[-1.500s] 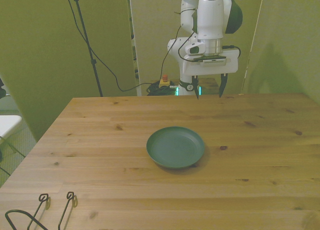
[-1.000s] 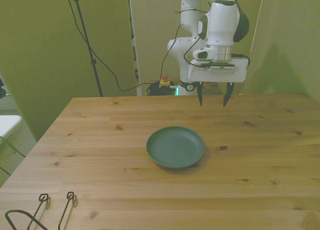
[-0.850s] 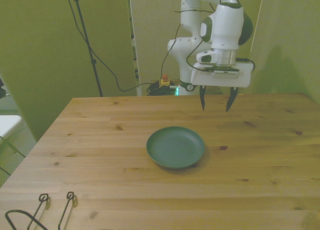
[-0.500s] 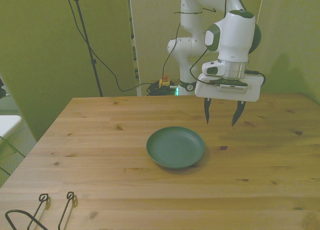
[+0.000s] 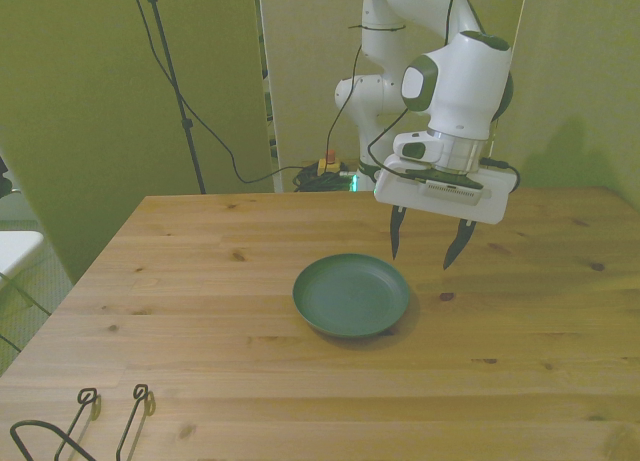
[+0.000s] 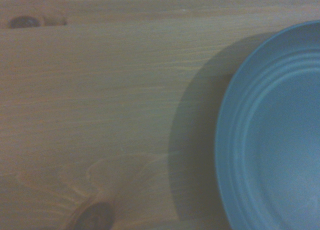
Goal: Load the plate
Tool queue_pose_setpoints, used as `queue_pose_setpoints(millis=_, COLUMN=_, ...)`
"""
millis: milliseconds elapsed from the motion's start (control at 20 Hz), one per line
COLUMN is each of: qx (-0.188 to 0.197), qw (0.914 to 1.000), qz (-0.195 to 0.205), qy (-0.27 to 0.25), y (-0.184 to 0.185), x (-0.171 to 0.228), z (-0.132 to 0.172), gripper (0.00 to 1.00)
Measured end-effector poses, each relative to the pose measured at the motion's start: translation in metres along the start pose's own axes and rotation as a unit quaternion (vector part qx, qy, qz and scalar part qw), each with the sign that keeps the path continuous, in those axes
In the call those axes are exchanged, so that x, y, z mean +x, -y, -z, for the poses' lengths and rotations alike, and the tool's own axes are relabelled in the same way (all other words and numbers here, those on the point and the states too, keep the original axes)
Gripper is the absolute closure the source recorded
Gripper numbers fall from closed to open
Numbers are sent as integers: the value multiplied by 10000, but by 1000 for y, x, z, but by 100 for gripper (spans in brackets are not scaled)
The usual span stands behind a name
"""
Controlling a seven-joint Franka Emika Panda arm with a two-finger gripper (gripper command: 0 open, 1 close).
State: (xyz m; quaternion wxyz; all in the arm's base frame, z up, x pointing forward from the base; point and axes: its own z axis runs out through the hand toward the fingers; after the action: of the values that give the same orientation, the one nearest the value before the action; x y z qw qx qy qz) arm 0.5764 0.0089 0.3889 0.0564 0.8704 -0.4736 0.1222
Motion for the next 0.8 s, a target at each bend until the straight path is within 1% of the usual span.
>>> queue_pose_setpoints(millis=250, qx=-154, qw=9999, qz=28, qy=-67, y=-1, x=8, z=-21, gripper=0)
queue_pose_setpoints(millis=300, qx=-156, qw=9998, qz=32, qy=-73, y=-1, x=8, z=-23, gripper=100)
queue_pose_setpoints(millis=800, qx=-177, qw=9998, qz=-3, qy=-67, y=-3, x=7, z=-29, gripper=100)
